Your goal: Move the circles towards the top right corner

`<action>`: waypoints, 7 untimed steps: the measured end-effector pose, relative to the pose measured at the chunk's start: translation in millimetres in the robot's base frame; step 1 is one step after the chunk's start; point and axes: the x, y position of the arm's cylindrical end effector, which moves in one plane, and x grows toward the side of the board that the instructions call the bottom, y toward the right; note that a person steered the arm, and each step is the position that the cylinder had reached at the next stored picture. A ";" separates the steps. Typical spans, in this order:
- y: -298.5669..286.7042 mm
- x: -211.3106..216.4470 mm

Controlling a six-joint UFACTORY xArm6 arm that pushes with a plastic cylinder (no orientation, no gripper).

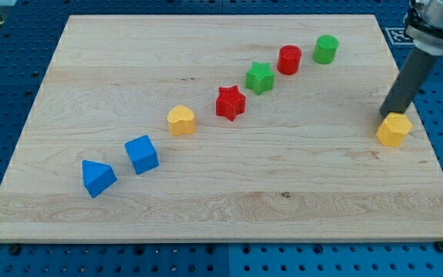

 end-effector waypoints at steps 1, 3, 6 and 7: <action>-7.7 -17.0; -69.9 -60.2; -109.1 -107.2; -137.1 -105.0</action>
